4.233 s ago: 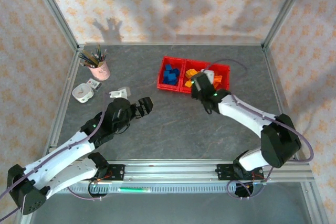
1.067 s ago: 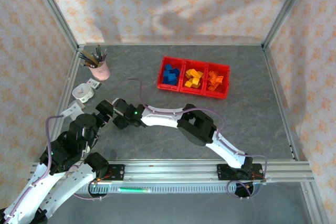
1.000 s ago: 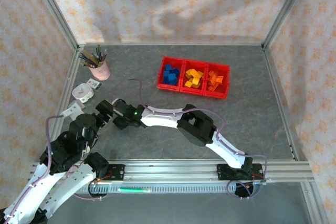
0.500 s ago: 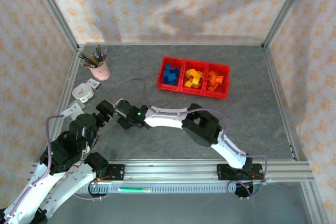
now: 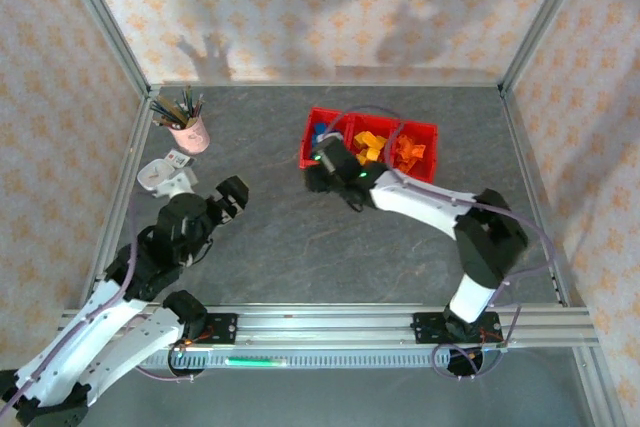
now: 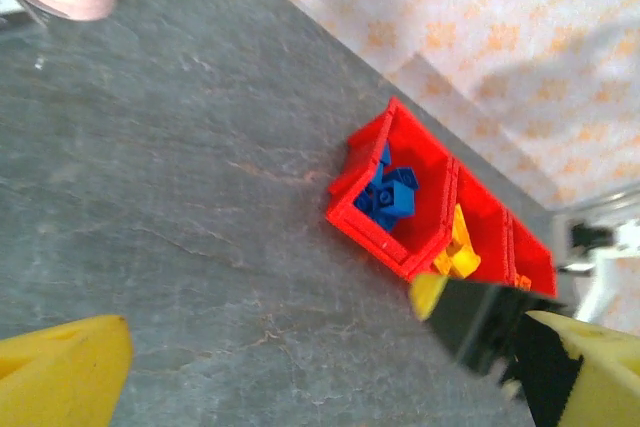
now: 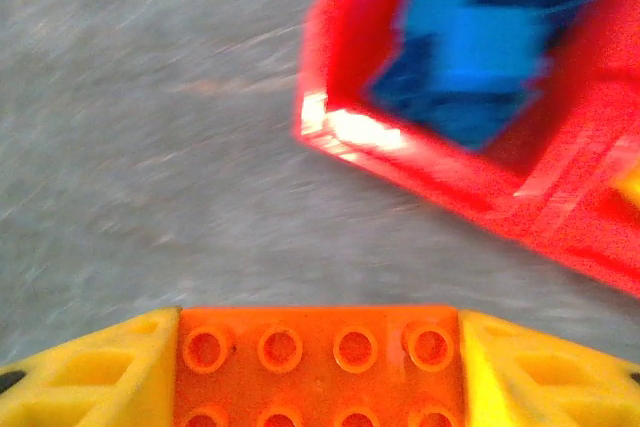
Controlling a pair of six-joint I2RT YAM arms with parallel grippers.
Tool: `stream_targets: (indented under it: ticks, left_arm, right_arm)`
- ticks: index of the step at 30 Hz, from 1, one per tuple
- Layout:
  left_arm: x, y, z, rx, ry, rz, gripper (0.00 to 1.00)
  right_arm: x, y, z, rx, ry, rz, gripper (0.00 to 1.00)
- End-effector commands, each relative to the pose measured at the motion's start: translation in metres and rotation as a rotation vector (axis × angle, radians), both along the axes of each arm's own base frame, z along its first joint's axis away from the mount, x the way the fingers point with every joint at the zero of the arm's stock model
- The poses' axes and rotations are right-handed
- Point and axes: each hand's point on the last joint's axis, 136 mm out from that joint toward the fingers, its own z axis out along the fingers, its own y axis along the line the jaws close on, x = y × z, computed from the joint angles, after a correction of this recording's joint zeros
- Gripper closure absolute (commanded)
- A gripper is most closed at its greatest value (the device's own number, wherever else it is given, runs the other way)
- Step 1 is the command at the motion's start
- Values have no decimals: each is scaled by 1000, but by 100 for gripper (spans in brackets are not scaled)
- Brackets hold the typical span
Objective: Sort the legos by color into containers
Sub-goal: Pick up the lego from the middle-left of the table, then place the lego in the container.
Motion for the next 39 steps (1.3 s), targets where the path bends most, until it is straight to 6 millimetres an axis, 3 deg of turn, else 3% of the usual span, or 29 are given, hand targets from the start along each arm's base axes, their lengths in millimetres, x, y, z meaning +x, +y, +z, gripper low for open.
stream_targets:
  ticks: [1, 5, 8, 13, 18, 22, 26, 31, 34, 36, 39]
  left_arm:
    - [18, -37, 3, -33, -48, -145, 1]
    - [34, -75, -2, -62, -88, -294, 1]
    - [44, -89, -7, -75, -102, -328, 1]
    - [55, -104, -16, -77, -100, -368, 1]
    - [62, -110, -24, -78, -88, -375, 1]
    - [64, -111, -29, -70, -78, -376, 1]
    - [65, -110, -28, -67, -80, -370, 1]
    - [65, -100, -28, -39, -87, -335, 1]
    - [69, -83, -25, 2, -90, -273, 1]
    - [72, -62, -22, 56, -96, -200, 1]
    - [80, -12, -21, 173, -98, -23, 1]
  right_arm:
    - [18, -56, 15, 1, -26, -175, 39]
    - [48, -124, 25, -28, -52, -353, 39]
    - [69, -167, 25, -47, -60, -466, 40]
    - [95, -214, 13, -117, -64, -592, 40]
    - [115, -239, 1, -132, -56, -656, 40]
    - [123, -238, -1, -120, -44, -641, 32]
    - [122, -240, 13, -114, -67, -644, 21]
    - [109, -242, 43, -57, -126, -650, 10]
    - [95, -251, 63, -15, -175, -676, 1]
    - [84, -264, 73, -14, -218, -723, 0]
    - [64, -295, 78, -24, -270, -820, 0]
